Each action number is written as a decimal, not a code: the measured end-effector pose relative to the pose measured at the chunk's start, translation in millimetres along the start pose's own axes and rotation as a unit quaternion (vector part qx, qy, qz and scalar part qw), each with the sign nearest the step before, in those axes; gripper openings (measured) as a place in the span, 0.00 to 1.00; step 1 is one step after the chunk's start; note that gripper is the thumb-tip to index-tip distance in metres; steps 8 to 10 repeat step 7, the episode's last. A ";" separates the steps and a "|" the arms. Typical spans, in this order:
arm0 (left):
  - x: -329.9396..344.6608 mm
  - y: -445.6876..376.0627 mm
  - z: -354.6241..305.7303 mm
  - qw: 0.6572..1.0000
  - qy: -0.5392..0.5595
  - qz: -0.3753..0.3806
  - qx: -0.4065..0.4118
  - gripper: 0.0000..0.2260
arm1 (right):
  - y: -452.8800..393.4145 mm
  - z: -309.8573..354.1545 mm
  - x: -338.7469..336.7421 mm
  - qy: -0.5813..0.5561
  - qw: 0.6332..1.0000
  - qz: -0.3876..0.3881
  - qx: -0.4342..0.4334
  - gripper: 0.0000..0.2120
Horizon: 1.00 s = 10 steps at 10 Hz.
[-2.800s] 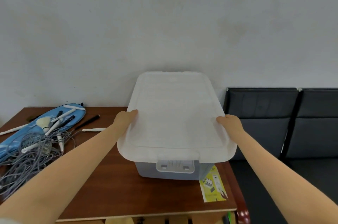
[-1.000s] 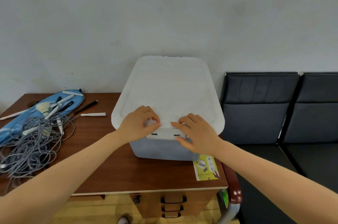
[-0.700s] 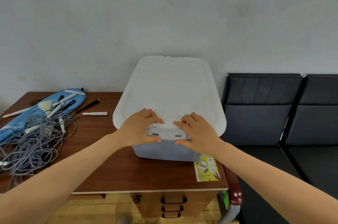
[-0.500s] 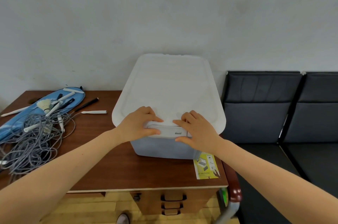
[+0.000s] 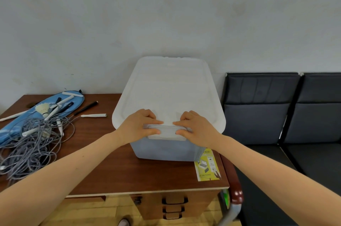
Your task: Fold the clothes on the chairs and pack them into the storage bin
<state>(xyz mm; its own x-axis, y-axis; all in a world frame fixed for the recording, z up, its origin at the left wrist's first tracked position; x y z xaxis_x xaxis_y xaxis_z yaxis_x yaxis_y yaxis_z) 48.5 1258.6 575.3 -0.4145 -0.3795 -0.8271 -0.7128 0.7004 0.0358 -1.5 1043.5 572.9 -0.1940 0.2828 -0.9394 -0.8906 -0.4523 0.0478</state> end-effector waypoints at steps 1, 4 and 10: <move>-1.1 0.9 1.2 1.000 -0.005 -0.015 0.006 0.31 | -0.8 1.6 -1.1 -0.016 1.000 -0.001 0.001 0.23; 0.2 -2.8 4.2 0.998 -0.061 0.027 -0.005 0.14 | -0.6 2.1 -4.6 -0.065 0.997 -0.030 0.012 0.13; -6.6 -6.7 -0.5 0.999 0.021 0.007 -0.038 0.05 | -9.8 1.9 -10.5 -0.111 0.992 -0.018 0.064 0.06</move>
Point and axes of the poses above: each hand's wrist, its own y-axis away from the middle knuckle, its own x-axis out of the palm, z = x × y, the point moved 3 cm from there along -y, towards the middle knuckle, and after that the axes turned 12 degrees about z, right-handed, at the moved point
